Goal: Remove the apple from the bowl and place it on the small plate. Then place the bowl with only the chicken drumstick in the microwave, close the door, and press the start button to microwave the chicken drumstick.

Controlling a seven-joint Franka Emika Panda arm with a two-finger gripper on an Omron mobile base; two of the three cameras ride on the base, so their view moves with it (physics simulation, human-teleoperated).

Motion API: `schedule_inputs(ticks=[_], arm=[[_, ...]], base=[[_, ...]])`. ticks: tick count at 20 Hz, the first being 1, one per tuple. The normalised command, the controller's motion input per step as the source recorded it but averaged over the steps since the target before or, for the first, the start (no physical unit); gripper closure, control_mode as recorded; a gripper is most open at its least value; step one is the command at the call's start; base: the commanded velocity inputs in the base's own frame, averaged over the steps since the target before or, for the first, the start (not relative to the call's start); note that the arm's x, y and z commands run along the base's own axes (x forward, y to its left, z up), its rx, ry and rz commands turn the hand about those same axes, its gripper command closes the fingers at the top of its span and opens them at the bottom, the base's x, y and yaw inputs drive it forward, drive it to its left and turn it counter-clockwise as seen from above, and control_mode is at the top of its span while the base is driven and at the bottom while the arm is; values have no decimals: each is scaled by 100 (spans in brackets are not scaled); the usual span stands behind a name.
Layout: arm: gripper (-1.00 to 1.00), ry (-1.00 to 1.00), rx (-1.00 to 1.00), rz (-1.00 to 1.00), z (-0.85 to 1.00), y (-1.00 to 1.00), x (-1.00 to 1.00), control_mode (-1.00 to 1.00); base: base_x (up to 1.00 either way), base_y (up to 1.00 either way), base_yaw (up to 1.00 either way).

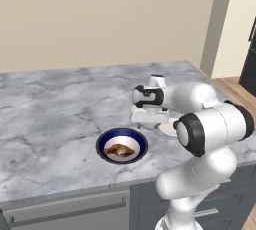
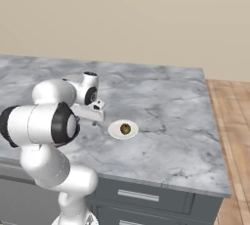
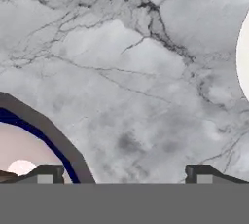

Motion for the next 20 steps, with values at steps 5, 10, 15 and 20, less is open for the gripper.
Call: schedule_inputs(ticks=[5, 10, 15, 20], arm=[[-100, -10, 3, 33, -7, 59, -30, -100], [-100, 0, 7, 19, -28, 18, 5, -100], [-100, 0, 12, 12, -19, -3, 16, -100], [-100, 0, 11, 8, -16, 0, 2, -100]], base=[[0, 0, 0], [0, 0, 0], [0, 0, 0], [0, 0, 0]])
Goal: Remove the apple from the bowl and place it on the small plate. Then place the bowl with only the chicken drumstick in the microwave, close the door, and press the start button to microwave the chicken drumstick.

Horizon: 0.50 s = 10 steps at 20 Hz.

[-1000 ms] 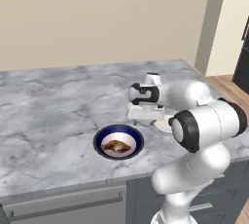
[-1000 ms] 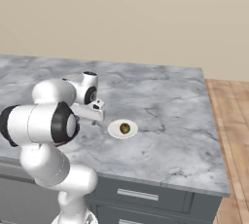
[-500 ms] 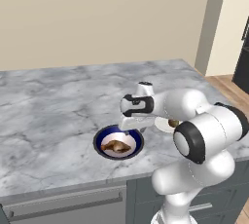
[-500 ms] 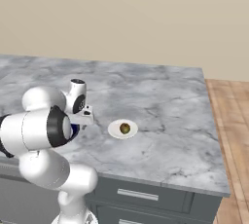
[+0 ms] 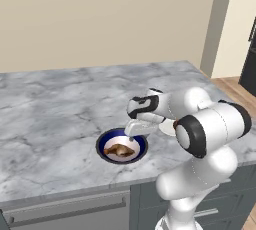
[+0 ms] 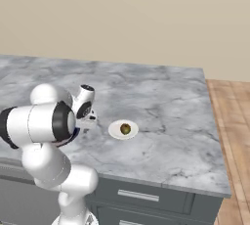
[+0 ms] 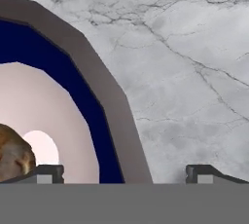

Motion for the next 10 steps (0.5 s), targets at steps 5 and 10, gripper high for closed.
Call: schedule_inputs(ticks=[5, 10], arm=[[100, 0, 5, 5, -16, 5, -4, -100], [100, 0, 2, 3, -5, 19, -13, -100]], base=[[0, 0, 0], [0, 0, 0]])
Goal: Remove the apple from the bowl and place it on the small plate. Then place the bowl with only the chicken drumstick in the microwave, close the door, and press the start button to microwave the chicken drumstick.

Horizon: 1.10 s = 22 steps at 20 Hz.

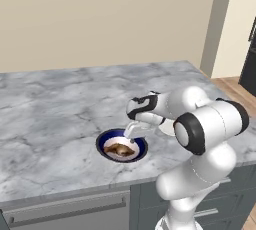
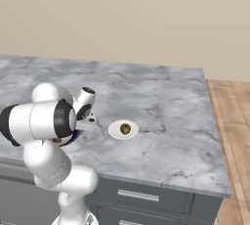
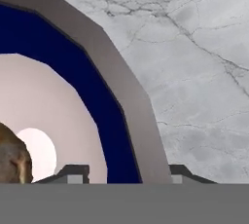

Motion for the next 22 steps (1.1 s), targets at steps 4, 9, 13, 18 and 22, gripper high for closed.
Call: schedule_inputs(ticks=[4, 9, 13, 18, 22], arm=[[100, -4, 3, 0, 0, 7, -9, -100], [100, -6, 2, -3, 14, 0, -10, -100], [100, 0, 2, -18, 35, 0, -7, -100], [100, 6, 11, -30, 44, 0, -3, -100], [100, 0, 21, -25, 31, -1, -38, -100]], base=[[0, 0, 0], [0, 0, 0], [0, 0, 0], [0, 0, 0], [0, 0, 0]])
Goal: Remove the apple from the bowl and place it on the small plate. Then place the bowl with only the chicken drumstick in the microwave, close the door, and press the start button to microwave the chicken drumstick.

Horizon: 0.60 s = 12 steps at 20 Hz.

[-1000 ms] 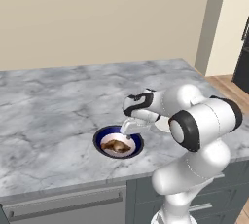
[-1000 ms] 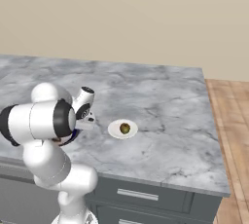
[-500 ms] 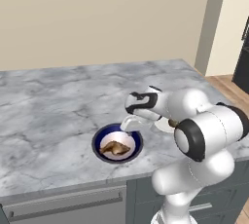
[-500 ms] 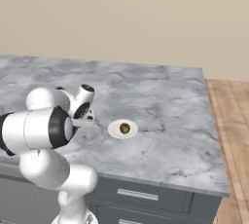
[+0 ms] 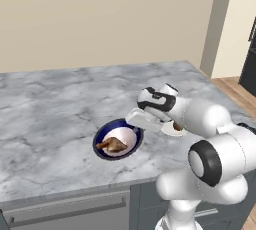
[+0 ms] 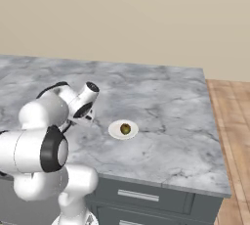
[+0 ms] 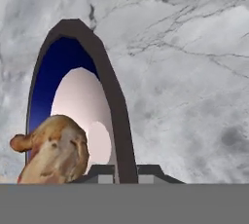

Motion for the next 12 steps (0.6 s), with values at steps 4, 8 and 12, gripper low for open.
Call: schedule_inputs(ticks=[4, 8, 12], arm=[[100, 0, 19, -32, 59, -11, -65, -100], [100, 0, 3, -29, 70, -43, -81, -100], [100, 0, 10, -26, 66, -55, -92, -100]], base=[[0, 0, 0], [0, 0, 0], [0, 0, 0]])
